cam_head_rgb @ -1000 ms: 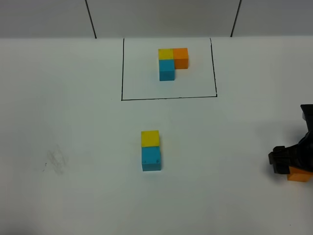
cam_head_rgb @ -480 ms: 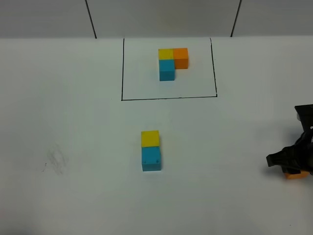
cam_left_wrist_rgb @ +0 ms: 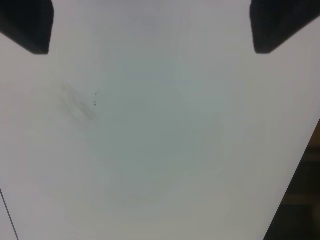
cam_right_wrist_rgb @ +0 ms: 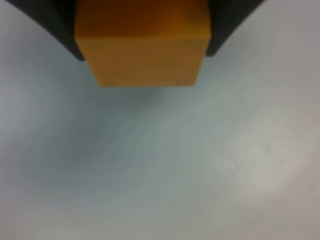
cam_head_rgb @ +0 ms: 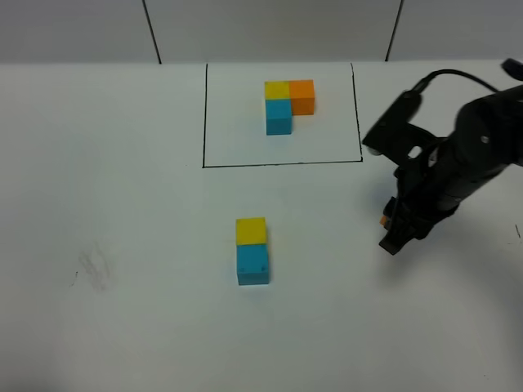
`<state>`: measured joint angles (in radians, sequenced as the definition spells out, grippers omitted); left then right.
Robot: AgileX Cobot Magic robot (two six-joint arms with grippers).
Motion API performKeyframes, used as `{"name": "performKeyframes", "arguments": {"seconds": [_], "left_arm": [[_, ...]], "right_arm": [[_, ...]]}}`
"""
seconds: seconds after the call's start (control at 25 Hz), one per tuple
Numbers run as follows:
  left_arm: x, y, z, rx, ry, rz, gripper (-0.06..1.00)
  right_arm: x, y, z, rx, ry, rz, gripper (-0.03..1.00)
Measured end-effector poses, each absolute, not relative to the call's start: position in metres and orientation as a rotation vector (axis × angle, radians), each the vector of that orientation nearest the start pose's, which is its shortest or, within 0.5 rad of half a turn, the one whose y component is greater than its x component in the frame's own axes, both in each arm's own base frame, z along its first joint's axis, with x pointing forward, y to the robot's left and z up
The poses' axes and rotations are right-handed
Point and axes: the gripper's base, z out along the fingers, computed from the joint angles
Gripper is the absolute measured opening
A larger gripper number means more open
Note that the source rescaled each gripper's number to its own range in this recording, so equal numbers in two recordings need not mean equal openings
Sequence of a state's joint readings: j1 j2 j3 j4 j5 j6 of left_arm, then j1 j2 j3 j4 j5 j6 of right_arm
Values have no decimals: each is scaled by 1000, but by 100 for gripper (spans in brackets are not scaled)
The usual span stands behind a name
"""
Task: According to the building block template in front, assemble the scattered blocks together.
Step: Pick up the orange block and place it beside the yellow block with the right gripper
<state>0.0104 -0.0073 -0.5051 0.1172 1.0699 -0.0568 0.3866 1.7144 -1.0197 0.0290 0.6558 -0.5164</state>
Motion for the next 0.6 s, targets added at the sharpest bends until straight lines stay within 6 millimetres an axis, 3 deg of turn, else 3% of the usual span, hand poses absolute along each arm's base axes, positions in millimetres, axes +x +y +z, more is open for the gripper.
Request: {"name": "performKeyframes", "arguments": {"seconds": [0.32, 0.6], "left_arm": [[-7, 9, 278, -75, 2036, 111, 68], [-7, 9, 278, -75, 2036, 111, 68]], "right_arm": [[322, 196, 170, -1715, 2393, -31, 21], [330, 233, 161, -1891, 2275, -33, 21]]}}
